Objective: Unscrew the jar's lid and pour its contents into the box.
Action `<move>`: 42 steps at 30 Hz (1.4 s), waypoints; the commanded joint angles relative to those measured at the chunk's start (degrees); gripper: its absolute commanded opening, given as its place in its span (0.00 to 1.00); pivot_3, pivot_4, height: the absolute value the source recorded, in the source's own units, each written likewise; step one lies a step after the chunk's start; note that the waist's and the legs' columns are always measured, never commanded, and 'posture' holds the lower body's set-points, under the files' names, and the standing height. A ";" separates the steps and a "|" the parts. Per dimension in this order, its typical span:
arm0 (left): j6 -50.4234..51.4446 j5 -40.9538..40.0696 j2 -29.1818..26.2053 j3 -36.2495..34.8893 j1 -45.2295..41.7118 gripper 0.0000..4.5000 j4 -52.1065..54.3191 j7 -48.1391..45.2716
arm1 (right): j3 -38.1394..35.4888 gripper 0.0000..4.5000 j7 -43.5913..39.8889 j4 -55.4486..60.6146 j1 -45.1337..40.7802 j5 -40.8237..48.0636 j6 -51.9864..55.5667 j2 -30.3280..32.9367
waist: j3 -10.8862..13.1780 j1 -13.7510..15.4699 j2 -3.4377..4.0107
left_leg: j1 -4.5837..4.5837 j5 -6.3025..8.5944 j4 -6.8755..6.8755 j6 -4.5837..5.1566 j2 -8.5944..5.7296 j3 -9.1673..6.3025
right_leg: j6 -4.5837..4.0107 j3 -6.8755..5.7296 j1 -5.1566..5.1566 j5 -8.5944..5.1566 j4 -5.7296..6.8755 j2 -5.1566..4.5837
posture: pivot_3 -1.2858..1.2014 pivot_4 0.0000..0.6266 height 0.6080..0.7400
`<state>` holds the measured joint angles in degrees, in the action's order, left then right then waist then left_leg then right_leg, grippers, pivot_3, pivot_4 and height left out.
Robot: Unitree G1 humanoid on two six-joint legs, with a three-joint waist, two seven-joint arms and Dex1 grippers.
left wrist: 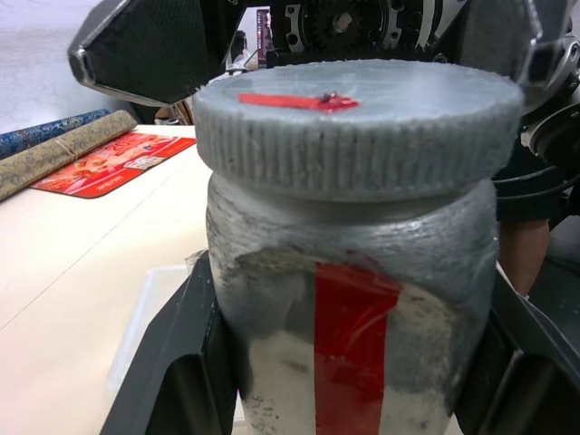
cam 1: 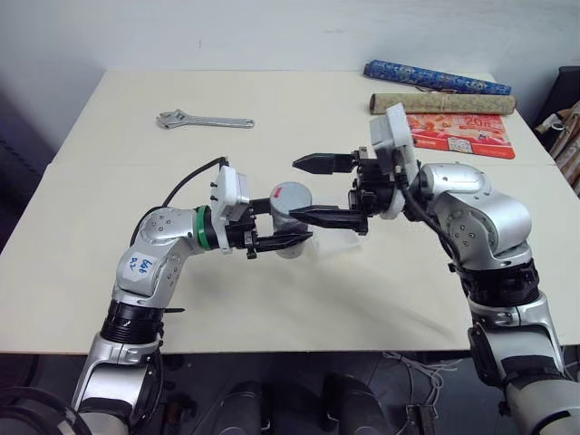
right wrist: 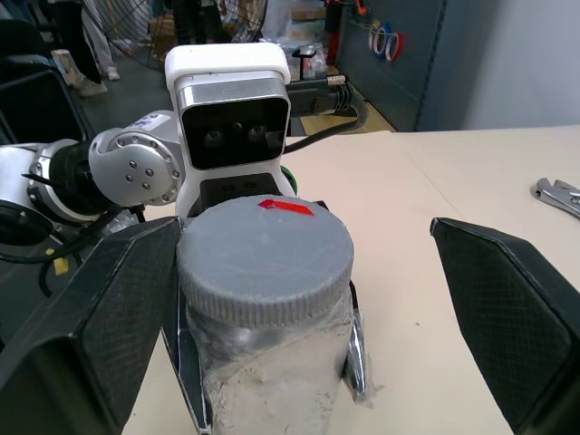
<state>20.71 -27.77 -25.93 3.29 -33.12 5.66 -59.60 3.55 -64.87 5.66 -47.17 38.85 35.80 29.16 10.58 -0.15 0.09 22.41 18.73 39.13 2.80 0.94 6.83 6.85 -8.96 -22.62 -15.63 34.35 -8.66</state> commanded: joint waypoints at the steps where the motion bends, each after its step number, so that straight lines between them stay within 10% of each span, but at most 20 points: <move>1: -0.83 -0.94 -0.11 -0.36 -0.11 0.53 2.30 -0.48 | -2.29 1.00 -0.20 4.17 -0.89 4.44 2.26 -0.19 | 0.00 -0.01 0.00 | 0.00 0.00 0.00 0.00 0.00 0.00 | 0.00 0.01 0.00 0.00 0.00 0.00 | 0.52 0.24 1.00; 16: -0.22 -0.98 -0.04 -0.31 -0.03 0.53 2.81 -0.12 | 4.19 1.00 2.84 3.70 -2.54 -3.47 -0.32 -2.02 | 0.00 -0.01 0.00 | 0.00 0.00 0.00 0.00 0.00 0.00 | 0.00 0.00 0.00 0.00 0.00 0.00 | 0.52 0.24 1.00; 21: -0.18 -0.97 0.00 -0.29 0.02 0.53 2.89 0.00 | 3.42 0.70 3.10 4.12 -2.19 -2.80 -0.83 -3.21 | 0.00 -0.06 0.00 | 0.00 0.00 0.00 0.00 -0.01 0.00 | 0.00 0.00 0.00 0.00 0.00 0.00 | 0.52 0.24 1.00; 23: -0.14 -0.97 -0.05 -0.28 0.10 0.53 2.90 -0.01 | 2.28 0.56 3.42 4.92 -2.38 -0.70 0.31 -4.07 | 0.00 -0.06 0.00 | 0.00 0.00 0.00 0.00 0.00 0.00 | 0.00 0.00 0.00 0.00 0.00 0.00 | 0.52 0.24 1.00; 31: -0.42 -1.01 -1.17 -0.91 0.64 0.53 2.34 -0.11 | -13.58 0.56 14.71 2.76 -2.07 25.28 18.22 -7.60 | 0.01 0.09 0.01 | 0.00 0.00 0.00 0.00 0.00 -0.08 | -0.01 -0.03 0.02 0.01 0.04 0.00 | 0.52 0.24 1.00; 35: -1.16 -1.10 -2.95 -2.98 0.84 0.53 1.31 0.17 | -17.66 0.56 13.52 0.63 5.08 15.59 8.69 -1.32 | 0.00 0.28 0.00 | 0.00 0.02 0.00 0.05 -0.05 -0.10 | -0.01 -0.03 0.05 0.01 0.02 -0.05 | 0.52 0.24 1.00; 42: -2.26 -0.80 -5.26 -6.62 -0.42 0.53 -3.24 0.81 | -19.72 0.56 2.78 -27.49 21.07 -12.01 -38.33 9.36 | 0.04 -0.17 0.05 | 0.00 0.06 -0.12 0.10 -0.11 0.15 | 0.07 0.04 0.03 0.03 -0.23 -0.03 | 0.52 0.24 1.00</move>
<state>19.45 -28.56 -30.55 -1.91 -32.61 2.40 -59.07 -12.41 -61.25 -15.63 -26.50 29.96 6.91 36.44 10.62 -0.31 0.14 22.38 18.79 39.01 2.89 0.87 7.04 6.93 -8.91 -22.60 -15.60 34.11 -8.67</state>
